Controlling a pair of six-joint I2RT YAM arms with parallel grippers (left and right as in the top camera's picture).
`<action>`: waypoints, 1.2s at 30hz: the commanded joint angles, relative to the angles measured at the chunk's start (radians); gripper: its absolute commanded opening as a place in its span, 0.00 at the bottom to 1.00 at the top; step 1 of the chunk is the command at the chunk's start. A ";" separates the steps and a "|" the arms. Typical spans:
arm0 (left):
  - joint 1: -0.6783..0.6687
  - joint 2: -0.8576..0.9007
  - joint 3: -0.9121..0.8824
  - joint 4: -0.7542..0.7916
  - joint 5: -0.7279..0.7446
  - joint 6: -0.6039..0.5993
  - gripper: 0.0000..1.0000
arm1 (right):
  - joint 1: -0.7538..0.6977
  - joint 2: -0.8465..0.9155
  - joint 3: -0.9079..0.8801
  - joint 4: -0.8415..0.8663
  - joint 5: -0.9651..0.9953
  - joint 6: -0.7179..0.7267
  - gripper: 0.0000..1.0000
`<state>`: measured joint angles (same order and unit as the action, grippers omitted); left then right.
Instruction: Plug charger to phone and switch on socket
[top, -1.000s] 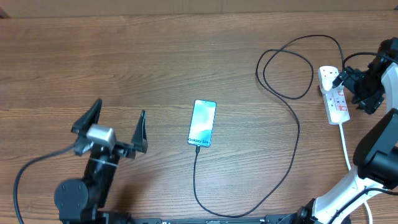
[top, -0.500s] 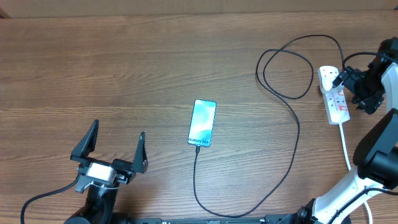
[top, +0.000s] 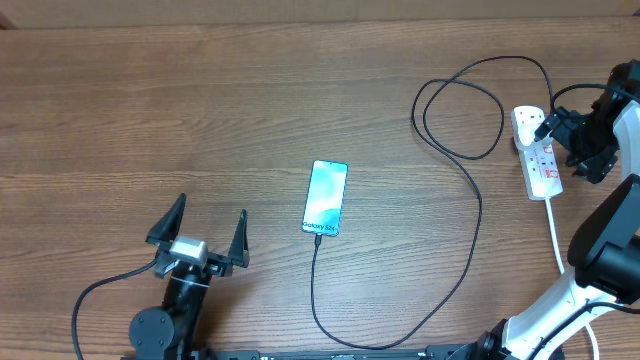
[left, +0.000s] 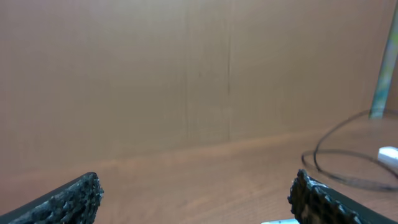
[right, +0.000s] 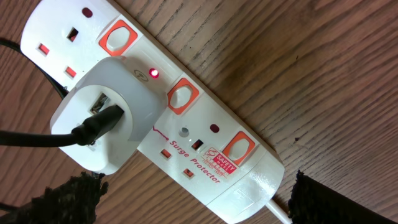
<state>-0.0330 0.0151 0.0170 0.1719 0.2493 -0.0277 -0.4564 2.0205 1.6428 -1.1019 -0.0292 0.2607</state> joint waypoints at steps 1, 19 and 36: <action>-0.002 -0.012 -0.012 -0.004 -0.005 -0.006 1.00 | 0.000 -0.029 0.019 0.001 -0.002 -0.007 1.00; -0.002 -0.009 -0.012 -0.226 -0.013 -0.005 1.00 | 0.000 -0.029 0.019 0.002 -0.002 -0.007 1.00; 0.000 -0.009 -0.012 -0.226 -0.025 0.002 1.00 | 0.000 -0.029 0.019 0.001 -0.002 -0.007 1.00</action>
<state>-0.0330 0.0151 0.0082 -0.0532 0.2447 -0.0273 -0.4564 2.0205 1.6428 -1.1015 -0.0292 0.2604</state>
